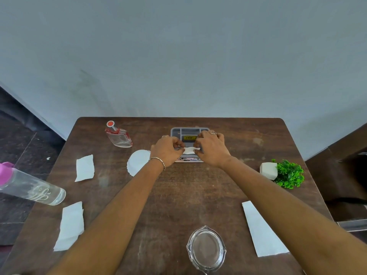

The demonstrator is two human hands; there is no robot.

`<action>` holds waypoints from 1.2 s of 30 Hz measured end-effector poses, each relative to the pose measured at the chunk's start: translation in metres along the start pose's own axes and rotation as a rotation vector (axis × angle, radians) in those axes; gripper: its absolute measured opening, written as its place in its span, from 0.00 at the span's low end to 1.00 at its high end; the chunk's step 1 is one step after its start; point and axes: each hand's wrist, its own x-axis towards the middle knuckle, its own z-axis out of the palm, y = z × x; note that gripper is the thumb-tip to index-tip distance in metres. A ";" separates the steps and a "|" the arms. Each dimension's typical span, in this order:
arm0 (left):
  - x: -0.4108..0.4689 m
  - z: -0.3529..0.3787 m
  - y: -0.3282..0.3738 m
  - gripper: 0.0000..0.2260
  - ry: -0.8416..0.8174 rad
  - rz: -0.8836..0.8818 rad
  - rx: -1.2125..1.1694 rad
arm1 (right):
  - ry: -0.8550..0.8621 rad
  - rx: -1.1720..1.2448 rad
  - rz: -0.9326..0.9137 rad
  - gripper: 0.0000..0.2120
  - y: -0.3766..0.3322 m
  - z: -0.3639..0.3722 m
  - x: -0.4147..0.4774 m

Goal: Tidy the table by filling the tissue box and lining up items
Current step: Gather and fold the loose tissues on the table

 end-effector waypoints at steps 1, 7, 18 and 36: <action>0.000 0.000 0.000 0.08 0.000 0.002 -0.001 | -0.001 0.003 -0.001 0.11 -0.001 0.000 -0.001; -0.006 0.000 -0.004 0.10 -0.026 0.022 -0.024 | -0.027 0.005 0.000 0.11 -0.004 -0.003 -0.004; -0.032 -0.004 -0.018 0.18 0.002 0.049 -0.076 | -0.020 0.045 -0.011 0.20 -0.008 -0.003 -0.025; -0.167 -0.021 -0.148 0.22 0.556 -0.644 -0.029 | -0.106 0.238 -0.346 0.12 -0.144 0.057 -0.058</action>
